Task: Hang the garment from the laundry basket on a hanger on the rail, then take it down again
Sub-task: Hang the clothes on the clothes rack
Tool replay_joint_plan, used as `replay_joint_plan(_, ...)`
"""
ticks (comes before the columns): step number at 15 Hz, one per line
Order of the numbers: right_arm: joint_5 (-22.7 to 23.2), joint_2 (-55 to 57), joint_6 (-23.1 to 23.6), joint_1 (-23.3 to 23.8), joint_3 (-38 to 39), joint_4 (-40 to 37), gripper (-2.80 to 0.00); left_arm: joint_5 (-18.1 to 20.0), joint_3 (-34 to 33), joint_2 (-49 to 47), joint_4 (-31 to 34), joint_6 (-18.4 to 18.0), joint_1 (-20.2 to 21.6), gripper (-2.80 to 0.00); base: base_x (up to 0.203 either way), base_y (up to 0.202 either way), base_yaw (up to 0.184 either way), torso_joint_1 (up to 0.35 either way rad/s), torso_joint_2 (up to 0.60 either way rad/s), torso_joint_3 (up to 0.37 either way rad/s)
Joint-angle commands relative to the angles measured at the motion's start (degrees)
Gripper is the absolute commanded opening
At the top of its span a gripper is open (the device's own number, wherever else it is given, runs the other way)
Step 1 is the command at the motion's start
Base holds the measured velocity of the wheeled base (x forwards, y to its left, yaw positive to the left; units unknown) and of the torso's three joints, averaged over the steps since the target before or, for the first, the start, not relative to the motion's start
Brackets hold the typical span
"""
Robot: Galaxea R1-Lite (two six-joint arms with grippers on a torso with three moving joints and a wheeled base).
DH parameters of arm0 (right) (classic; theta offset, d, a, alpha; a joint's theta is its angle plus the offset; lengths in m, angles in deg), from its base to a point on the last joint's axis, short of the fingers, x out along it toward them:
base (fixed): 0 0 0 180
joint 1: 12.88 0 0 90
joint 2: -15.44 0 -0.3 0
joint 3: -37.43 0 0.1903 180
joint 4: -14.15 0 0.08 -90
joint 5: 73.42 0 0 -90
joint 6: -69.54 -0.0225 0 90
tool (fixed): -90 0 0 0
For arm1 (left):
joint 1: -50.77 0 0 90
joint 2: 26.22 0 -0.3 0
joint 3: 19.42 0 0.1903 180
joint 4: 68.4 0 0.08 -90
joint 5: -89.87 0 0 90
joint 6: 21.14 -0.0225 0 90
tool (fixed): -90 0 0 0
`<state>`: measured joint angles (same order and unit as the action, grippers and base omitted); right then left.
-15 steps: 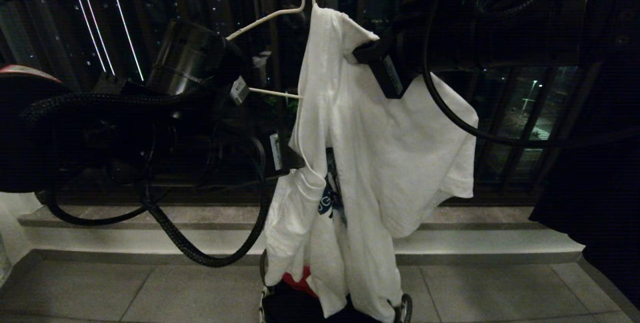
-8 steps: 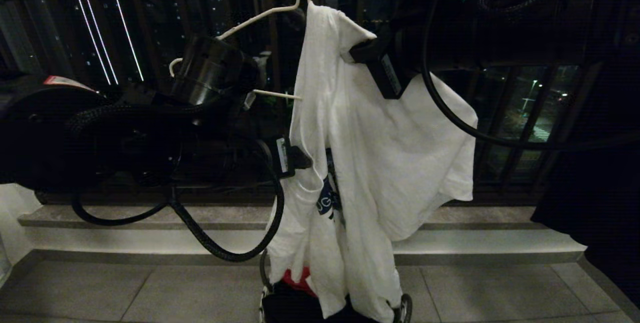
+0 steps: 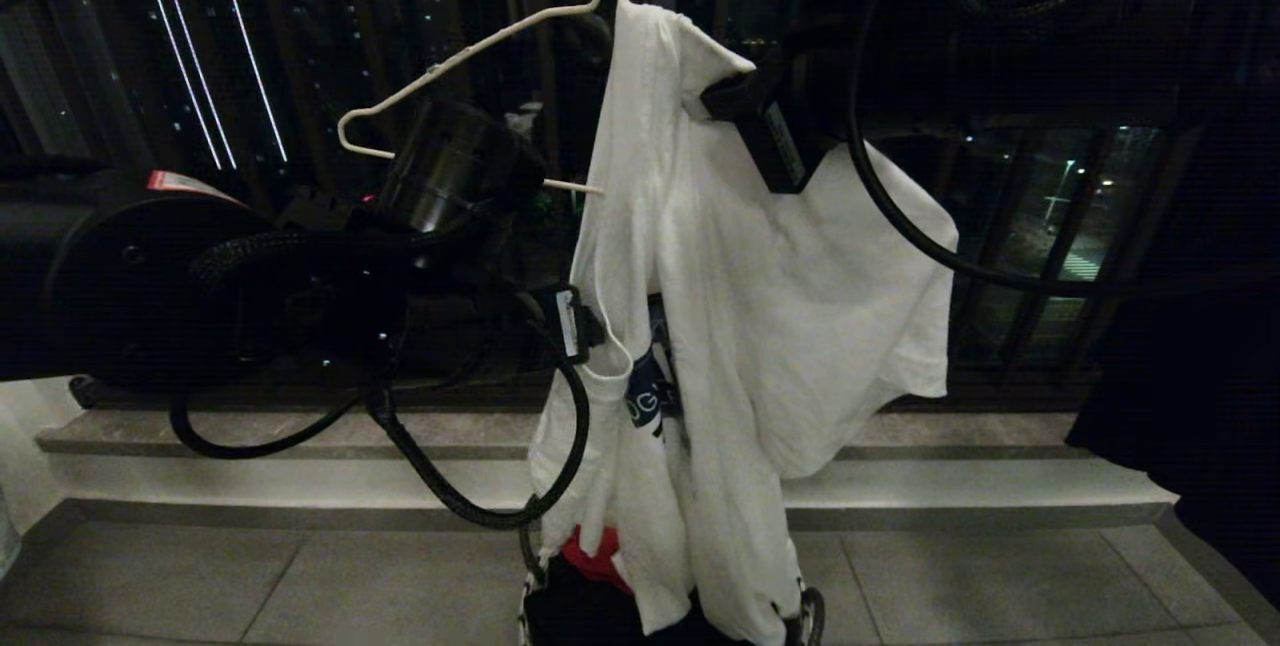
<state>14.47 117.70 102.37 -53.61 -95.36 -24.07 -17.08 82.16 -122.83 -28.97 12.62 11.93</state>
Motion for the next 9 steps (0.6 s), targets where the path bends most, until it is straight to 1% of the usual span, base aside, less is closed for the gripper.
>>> replay_joint_plan(1, -0.1, -0.3, 0.2, 0.0, 0.0, -0.3, -2.80, -0.2, 0.0, 0.3, 0.0, 0.2, 0.0, -2.80, 0.000, 0.000, 0.000, 0.000, 0.00, 0.000)
replay_joint_plan(3, -0.1, -0.9, 0.2, 0.1, 0.8, -0.5, -2.80, -0.2, 0.0, 1.0, 0.0, 0.1, 0.2, -2.80, 0.000, 0.000, 0.000, 0.000, 0.00, 0.000)
replay_joint_plan(5, -0.2, -2.0, 0.2, 0.4, 2.6, -0.5, -2.80, -0.2, 0.2, 1.6, 0.0, -1.1, 2.1, -2.80, 0.000, 0.000, 0.000, 0.000, 0.00, 0.000)
replay_joint_plan(9, -0.2, -4.7, 0.2, 2.2, 5.2, -0.5, -2.80, 0.1, 1.2, 2.4, 0.0, -4.0, 9.6, -2.80, 0.000, 0.000, 0.000, 0.000, 0.00, 0.000)
